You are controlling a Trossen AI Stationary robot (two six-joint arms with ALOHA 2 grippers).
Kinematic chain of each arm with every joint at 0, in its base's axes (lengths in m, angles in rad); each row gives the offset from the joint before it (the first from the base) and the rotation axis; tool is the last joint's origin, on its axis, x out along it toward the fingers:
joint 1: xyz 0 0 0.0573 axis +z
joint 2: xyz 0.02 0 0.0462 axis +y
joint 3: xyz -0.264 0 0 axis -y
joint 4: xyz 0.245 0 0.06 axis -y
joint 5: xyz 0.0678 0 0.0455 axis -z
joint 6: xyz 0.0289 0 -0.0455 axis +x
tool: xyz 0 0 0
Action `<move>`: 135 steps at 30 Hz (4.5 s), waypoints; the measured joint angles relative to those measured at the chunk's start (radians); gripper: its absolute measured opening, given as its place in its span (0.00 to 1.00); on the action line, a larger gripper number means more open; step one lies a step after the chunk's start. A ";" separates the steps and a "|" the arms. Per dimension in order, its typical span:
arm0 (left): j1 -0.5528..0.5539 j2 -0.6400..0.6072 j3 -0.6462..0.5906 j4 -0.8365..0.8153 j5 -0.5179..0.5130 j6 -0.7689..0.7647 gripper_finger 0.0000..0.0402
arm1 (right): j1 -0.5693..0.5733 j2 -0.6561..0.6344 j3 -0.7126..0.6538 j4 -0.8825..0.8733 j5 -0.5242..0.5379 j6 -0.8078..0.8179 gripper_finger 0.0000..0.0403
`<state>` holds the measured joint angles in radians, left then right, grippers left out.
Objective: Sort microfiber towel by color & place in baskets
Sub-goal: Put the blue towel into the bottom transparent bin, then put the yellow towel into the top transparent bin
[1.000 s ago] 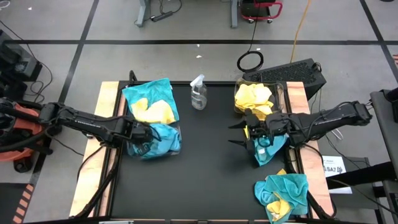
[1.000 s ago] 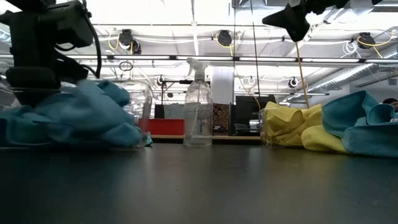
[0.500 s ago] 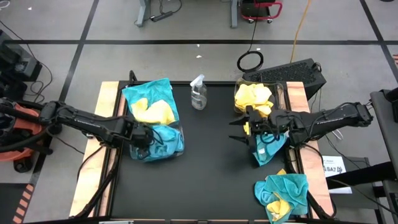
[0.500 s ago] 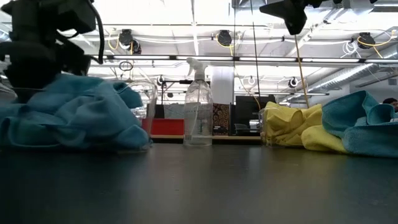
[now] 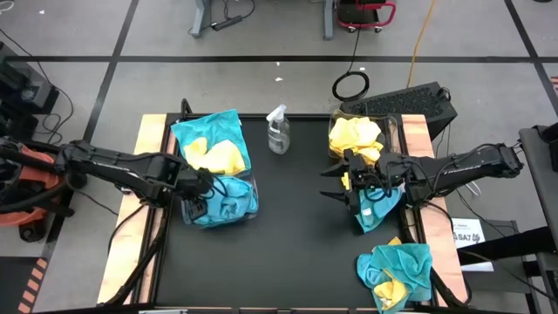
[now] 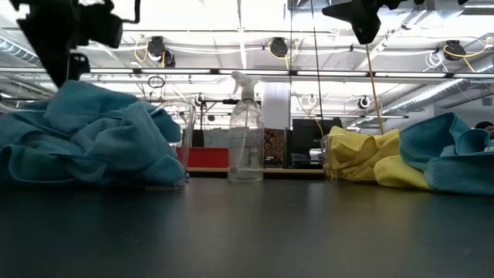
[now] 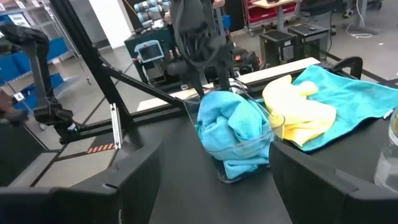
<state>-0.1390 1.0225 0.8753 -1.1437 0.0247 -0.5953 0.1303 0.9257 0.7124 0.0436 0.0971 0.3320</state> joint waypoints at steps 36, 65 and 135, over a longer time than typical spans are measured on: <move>0.027 0.235 0.129 0.185 -0.140 0.211 0.23 | -0.042 0.026 0.001 -0.076 0.056 -0.147 0.70; 0.052 0.258 0.022 0.317 0.061 0.131 0.18 | -0.086 0.027 0.000 -0.063 0.055 -0.217 0.70; 0.631 0.499 0.180 0.133 -0.056 0.833 0.01 | -0.088 0.023 0.000 -0.066 -0.037 -0.045 0.70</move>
<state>0.4915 1.5215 1.0556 -1.0104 -0.0311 0.2378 0.0428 0.9482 0.7124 -0.0226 0.0601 0.2873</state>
